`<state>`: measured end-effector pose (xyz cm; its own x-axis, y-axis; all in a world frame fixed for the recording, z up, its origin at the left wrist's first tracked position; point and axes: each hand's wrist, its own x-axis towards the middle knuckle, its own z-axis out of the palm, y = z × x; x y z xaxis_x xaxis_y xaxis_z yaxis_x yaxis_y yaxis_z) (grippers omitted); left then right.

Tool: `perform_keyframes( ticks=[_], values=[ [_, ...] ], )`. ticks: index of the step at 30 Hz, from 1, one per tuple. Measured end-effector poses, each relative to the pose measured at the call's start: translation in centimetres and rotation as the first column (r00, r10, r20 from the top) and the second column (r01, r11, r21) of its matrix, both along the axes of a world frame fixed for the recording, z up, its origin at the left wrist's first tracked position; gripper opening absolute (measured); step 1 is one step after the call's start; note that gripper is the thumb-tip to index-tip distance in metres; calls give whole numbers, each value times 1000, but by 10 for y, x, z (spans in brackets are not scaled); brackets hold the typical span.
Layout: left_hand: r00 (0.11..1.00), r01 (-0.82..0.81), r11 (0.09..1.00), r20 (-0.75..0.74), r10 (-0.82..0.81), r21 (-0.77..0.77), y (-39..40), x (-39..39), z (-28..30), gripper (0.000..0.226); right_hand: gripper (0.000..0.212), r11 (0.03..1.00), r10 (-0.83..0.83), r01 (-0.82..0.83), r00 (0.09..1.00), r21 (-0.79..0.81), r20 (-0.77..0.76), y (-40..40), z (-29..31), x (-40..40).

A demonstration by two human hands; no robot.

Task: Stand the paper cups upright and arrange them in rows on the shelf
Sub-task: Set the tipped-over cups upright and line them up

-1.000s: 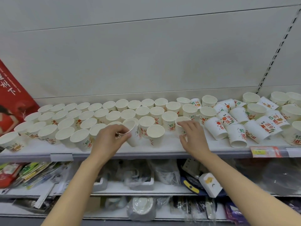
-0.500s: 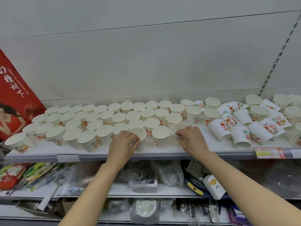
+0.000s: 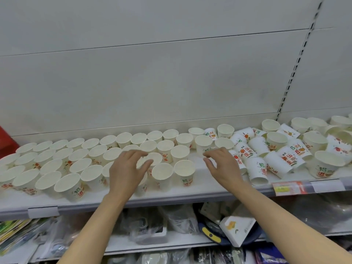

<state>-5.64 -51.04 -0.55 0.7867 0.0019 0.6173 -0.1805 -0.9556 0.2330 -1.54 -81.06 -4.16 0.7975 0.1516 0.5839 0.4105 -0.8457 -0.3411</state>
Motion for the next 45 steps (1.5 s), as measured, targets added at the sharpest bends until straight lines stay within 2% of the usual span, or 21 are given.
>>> perform_keyframes(
  ticks=[4,10,13,16,19,21,23,27,31,33,37,39,42,45],
  values=[
    [990,103,995,-97,-104,-16,-60,55,25,20,15,998,-45,46,999,-50,14,-44,6,30],
    [896,264,957,-399,-196,121,-174,166,40,34,24,988,-11,5,999,-152,-40,-77,12,78],
    [844,249,954,-521,-129,167,-218,202,30,34,14,971,60,-79,994,-224,-88,-90,6,90],
    [829,198,949,-559,-29,245,-241,218,14,34,23,964,143,-161,985,-211,-97,-104,2,95],
    [805,144,954,-591,42,264,-251,227,-3,53,17,977,157,-161,987,-137,-41,-120,9,109],
    [785,117,960,-616,69,256,-254,232,-7,64,8,979,122,-124,992,-163,-23,-127,14,126],
    [769,114,955,-633,90,274,-256,235,-7,72,18,967,84,-95,995,-238,-58,-131,15,146],
    [764,119,958,-640,79,261,-256,237,-6,80,32,918,65,-124,984,-378,-166,-131,14,173],
    [793,106,967,-606,57,230,-251,235,-4,75,29,908,44,-145,966,-392,-257,-127,13,179],
    [816,104,974,-577,32,201,-245,233,-2,63,20,909,42,-139,968,-393,-246,-125,11,179],
    [876,149,988,-470,-109,48,-233,226,-2,27,13,924,26,-86,986,-373,-163,-123,3,178],
    [893,162,986,-433,-127,44,-228,220,-5,17,10,925,27,-77,990,-373,-137,-122,-1,177],
    [895,207,974,-421,-149,97,-223,216,-11,13,8,926,20,-57,994,-373,-103,-121,-4,177],
    [913,235,969,-359,-193,77,-222,209,-7,22,16,942,0,-45,991,-332,-136,-121,1,173]
  ],
)
